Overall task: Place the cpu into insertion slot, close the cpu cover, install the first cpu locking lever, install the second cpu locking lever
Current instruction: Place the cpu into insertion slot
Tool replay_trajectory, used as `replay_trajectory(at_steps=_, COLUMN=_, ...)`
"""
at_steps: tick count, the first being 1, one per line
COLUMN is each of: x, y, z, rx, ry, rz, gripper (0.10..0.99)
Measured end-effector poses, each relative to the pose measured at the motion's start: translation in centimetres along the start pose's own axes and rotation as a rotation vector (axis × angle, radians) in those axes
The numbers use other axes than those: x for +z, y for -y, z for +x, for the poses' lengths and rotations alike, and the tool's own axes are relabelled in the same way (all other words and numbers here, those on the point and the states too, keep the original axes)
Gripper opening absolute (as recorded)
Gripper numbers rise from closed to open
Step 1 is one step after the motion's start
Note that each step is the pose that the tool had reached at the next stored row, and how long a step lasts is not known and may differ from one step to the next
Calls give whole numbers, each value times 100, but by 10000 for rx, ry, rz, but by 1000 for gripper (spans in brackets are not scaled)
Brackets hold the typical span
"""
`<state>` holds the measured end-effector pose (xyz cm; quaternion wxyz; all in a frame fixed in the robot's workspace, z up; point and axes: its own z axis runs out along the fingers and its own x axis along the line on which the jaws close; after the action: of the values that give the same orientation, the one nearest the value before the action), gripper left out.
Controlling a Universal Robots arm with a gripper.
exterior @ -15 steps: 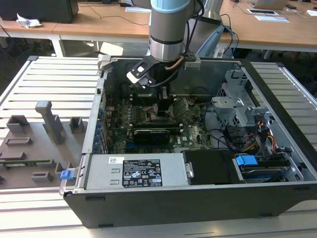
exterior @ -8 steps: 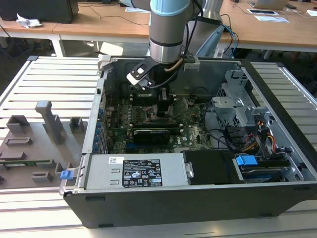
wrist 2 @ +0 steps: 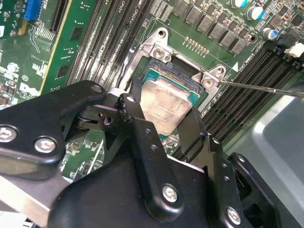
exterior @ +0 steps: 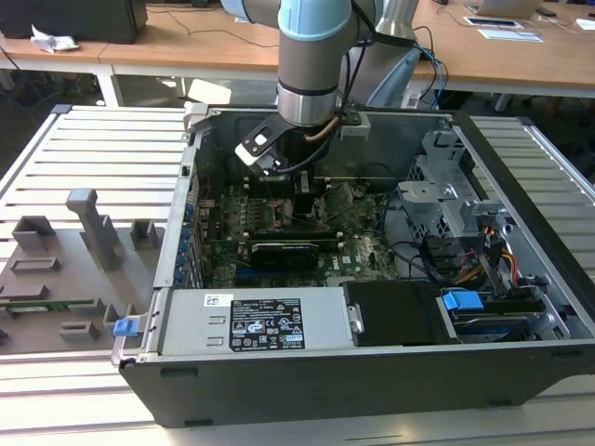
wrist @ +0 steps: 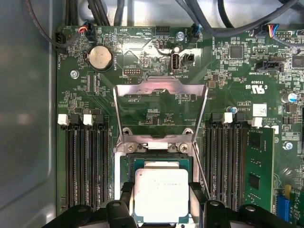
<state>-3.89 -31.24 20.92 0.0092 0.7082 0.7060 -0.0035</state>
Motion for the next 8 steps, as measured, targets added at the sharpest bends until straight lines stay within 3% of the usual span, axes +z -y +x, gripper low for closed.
replay_trajectory(at_steps=8, x=47, y=7, z=13, rx=-187, ry=-13, rz=-3, gripper=541)
